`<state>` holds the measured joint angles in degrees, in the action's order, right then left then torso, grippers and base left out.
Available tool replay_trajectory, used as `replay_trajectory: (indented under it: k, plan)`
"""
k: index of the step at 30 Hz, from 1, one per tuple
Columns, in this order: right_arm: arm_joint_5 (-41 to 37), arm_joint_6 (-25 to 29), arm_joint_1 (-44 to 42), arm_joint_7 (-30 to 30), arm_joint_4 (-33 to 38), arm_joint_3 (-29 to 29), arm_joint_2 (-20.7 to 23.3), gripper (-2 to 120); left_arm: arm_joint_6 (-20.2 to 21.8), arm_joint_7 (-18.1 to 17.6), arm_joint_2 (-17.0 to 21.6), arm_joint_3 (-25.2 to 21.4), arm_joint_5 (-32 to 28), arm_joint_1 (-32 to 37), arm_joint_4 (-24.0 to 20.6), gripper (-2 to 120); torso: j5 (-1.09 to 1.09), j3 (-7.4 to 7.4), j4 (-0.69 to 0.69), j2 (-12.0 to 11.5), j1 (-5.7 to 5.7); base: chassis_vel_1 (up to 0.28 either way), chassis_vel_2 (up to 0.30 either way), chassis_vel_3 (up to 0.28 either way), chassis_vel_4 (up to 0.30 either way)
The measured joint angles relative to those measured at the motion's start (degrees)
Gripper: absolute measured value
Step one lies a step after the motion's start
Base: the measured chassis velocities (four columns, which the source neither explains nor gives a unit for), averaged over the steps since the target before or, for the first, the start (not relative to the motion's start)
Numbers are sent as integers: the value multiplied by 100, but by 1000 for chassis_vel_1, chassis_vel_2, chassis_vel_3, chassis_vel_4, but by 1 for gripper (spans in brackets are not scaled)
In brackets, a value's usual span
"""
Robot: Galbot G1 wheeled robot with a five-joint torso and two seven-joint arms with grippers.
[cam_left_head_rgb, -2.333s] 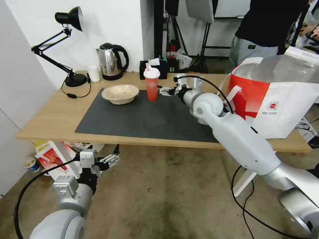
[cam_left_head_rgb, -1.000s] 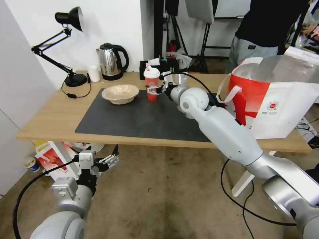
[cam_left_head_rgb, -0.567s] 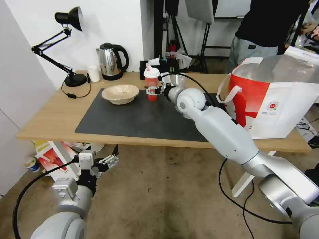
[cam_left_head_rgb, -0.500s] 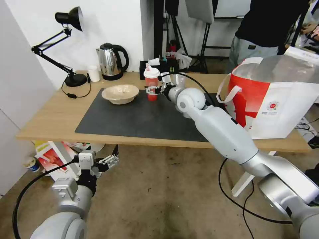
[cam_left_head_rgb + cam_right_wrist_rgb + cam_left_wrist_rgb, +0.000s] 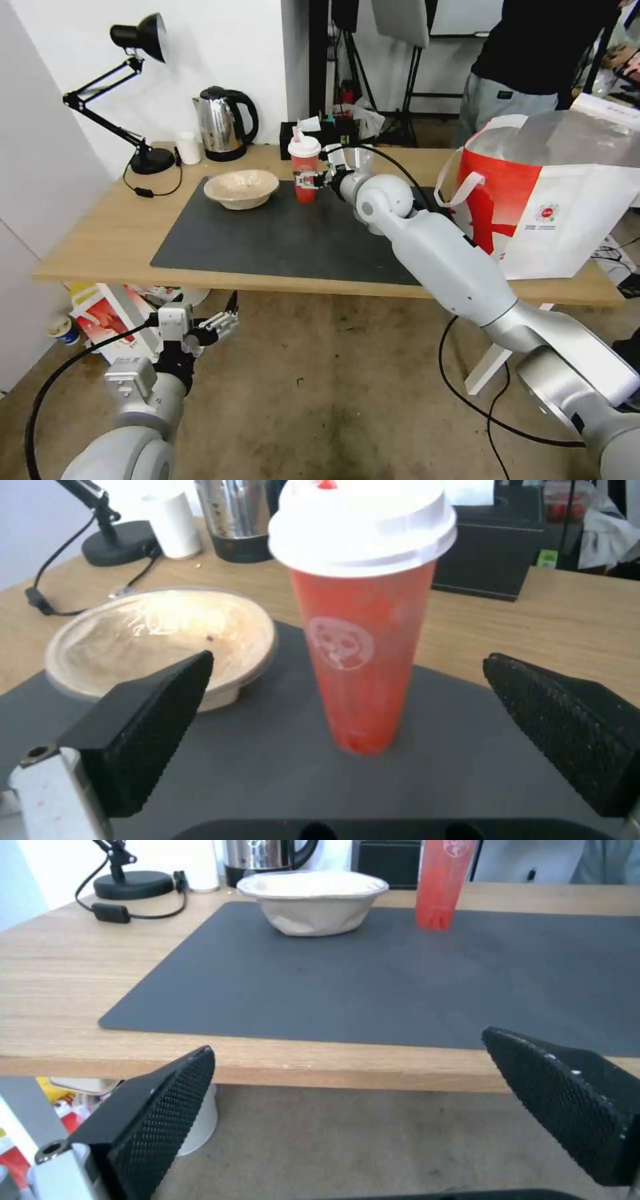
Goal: Pick up the trash from the table and place it into the takeout bag.
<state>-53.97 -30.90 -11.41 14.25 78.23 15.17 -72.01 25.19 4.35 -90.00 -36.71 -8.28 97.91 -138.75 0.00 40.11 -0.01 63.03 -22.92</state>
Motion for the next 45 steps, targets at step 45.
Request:
replay_trajectory:
  k: [45]
  plan:
    - [823, 494, 700, -1016, -2285, -117, -988, 100, -137, 14, -6, 51, 30, 73, 10, 100, 0, 0, 1, 0, 0, 0, 0, 0, 0]
